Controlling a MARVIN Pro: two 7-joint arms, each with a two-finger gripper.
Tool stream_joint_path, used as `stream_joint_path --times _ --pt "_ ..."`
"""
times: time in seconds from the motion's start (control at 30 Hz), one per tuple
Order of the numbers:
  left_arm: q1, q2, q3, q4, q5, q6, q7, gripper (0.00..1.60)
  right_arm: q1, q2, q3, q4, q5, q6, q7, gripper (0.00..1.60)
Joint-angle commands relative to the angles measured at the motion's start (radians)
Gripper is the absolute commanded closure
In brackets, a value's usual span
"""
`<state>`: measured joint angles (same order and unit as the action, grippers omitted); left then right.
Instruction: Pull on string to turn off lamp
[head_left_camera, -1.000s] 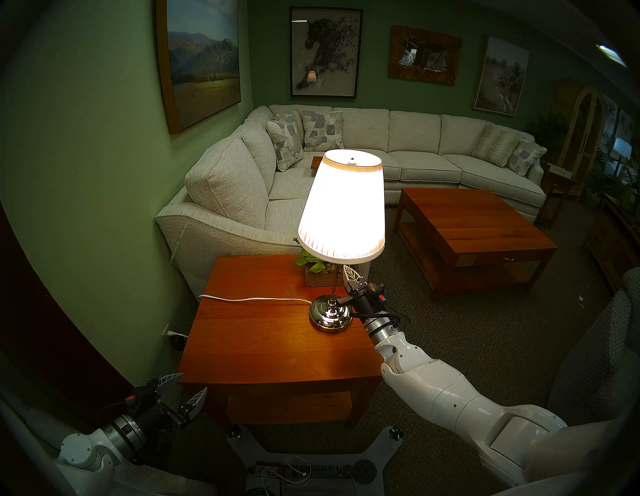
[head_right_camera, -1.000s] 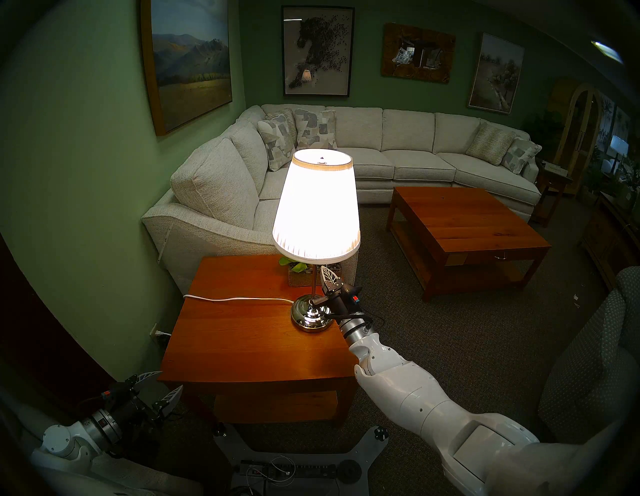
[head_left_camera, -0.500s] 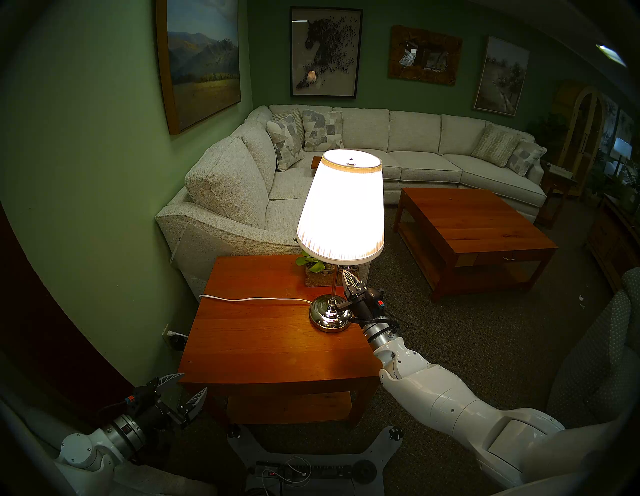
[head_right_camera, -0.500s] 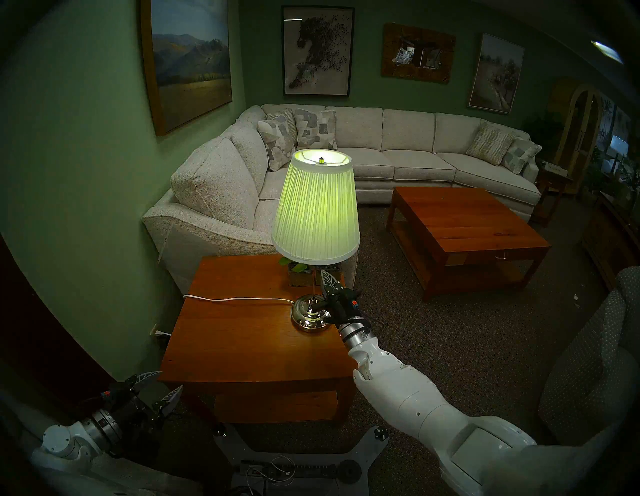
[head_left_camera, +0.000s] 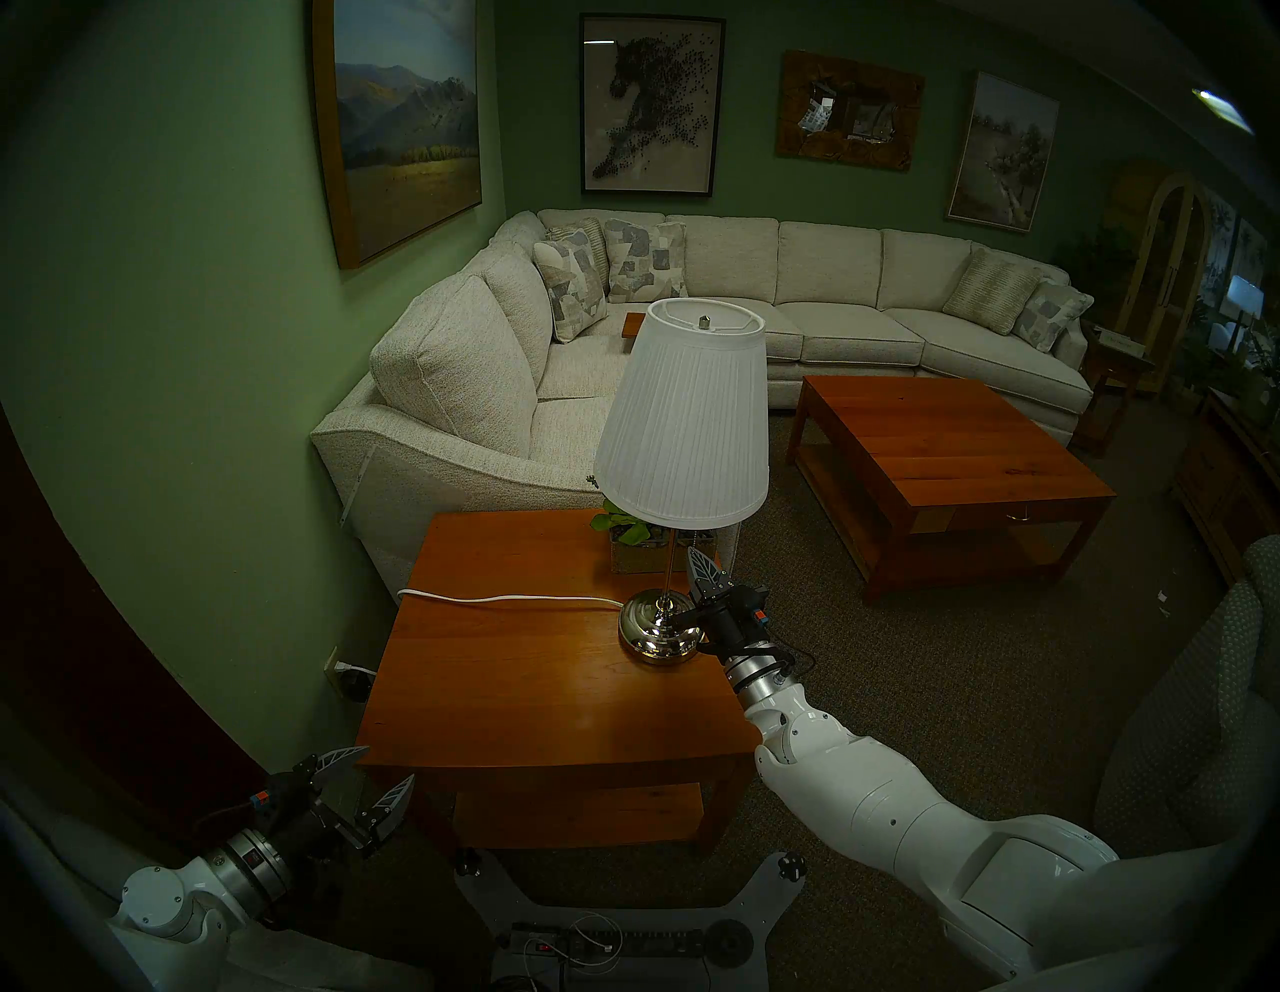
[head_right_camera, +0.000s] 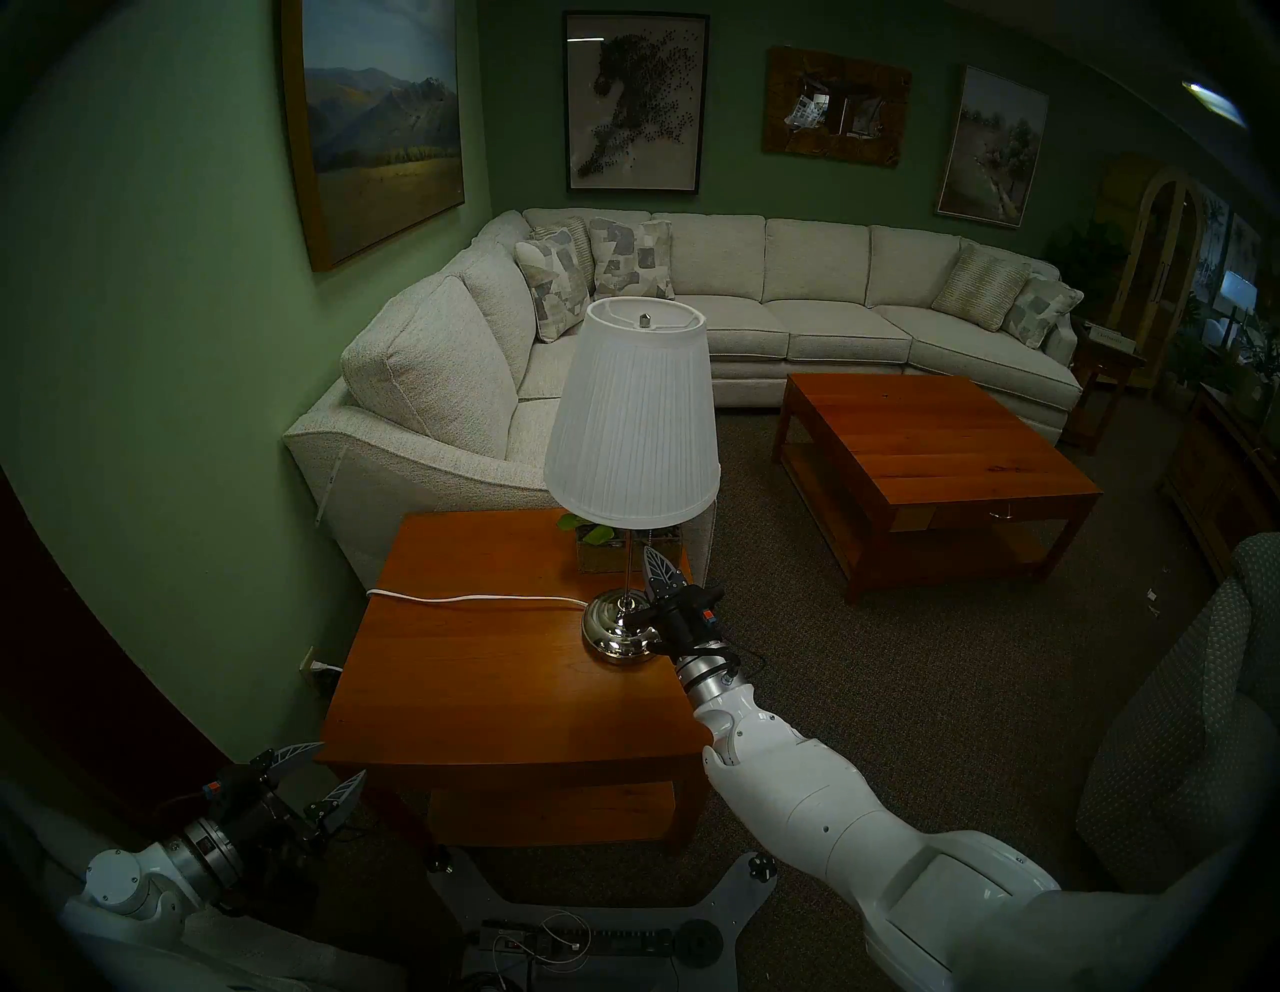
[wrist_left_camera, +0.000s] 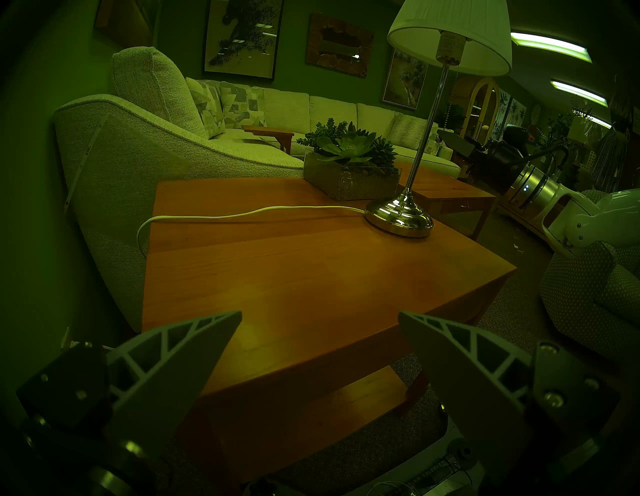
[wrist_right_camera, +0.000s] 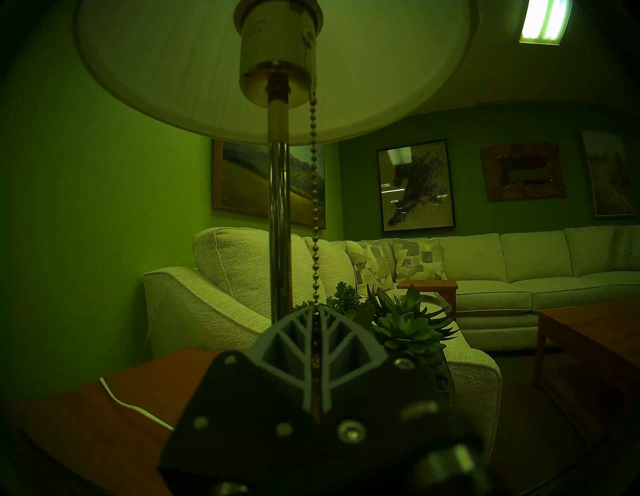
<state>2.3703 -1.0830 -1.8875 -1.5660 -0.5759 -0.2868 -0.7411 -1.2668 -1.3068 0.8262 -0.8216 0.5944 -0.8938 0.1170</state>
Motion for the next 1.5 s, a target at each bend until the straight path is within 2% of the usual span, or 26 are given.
stream_joint_path --times 0.0,0.27,0.53,0.57,0.63,0.7,0.77,0.8,0.83,0.87,0.9,1.13,1.33,1.47 --pt "-0.002 0.002 -0.007 -0.017 -0.003 -0.005 -0.001 0.0 0.005 0.041 0.022 -0.115 -0.031 -0.062 -0.019 1.6" --pt "-0.003 0.002 -0.007 -0.016 -0.003 -0.005 -0.001 0.0 -0.002 0.08 0.049 -0.2 -0.046 -0.065 -0.04 1.6" --pt "-0.001 0.002 -0.008 -0.018 -0.004 -0.004 -0.001 0.0 -0.066 0.126 0.057 -0.297 -0.068 -0.024 -0.082 1.6" --pt "-0.001 0.002 -0.008 -0.019 -0.004 -0.004 -0.001 0.0 -0.082 0.138 0.058 -0.324 -0.074 -0.008 -0.094 1.37" --pt "-0.001 0.002 -0.008 -0.019 -0.004 -0.004 -0.001 0.0 -0.1 0.147 0.059 -0.341 -0.078 0.001 -0.103 1.1" --pt "-0.001 0.002 -0.008 -0.019 -0.004 -0.004 -0.001 0.0 -0.119 0.16 0.06 -0.365 -0.073 0.005 -0.106 0.92" --pt "-0.001 0.002 -0.008 -0.019 -0.004 -0.004 -0.001 0.0 -0.138 0.171 0.061 -0.381 -0.076 0.001 -0.11 0.85" --pt "-0.001 0.002 -0.008 -0.019 -0.004 -0.004 -0.001 0.0 -0.157 0.183 0.062 -0.406 -0.079 0.011 -0.119 0.75" --pt "-0.001 0.002 -0.008 -0.019 -0.004 -0.004 -0.001 0.0 -0.165 0.186 0.062 -0.407 -0.081 0.005 -0.12 0.46" --pt "-0.001 0.002 -0.008 -0.019 -0.004 -0.004 -0.001 0.0 -0.182 0.197 0.063 -0.426 -0.084 0.012 -0.128 0.38" --pt "-0.001 0.002 -0.008 -0.019 -0.004 -0.004 -0.001 0.0 -0.194 0.204 0.064 -0.437 -0.086 0.012 -0.132 0.33" --pt "-0.002 0.002 -0.007 -0.018 -0.004 -0.005 -0.001 0.0 -0.285 0.258 0.073 -0.521 -0.095 -0.019 -0.153 0.27" --pt "-0.002 0.002 -0.007 -0.017 -0.004 -0.005 -0.001 0.0 -0.365 0.315 0.086 -0.586 -0.095 -0.04 -0.171 0.0" --pt "-0.002 0.002 -0.007 -0.017 -0.004 -0.005 -0.001 0.0 -0.426 0.358 0.098 -0.631 -0.093 -0.044 -0.191 0.0"
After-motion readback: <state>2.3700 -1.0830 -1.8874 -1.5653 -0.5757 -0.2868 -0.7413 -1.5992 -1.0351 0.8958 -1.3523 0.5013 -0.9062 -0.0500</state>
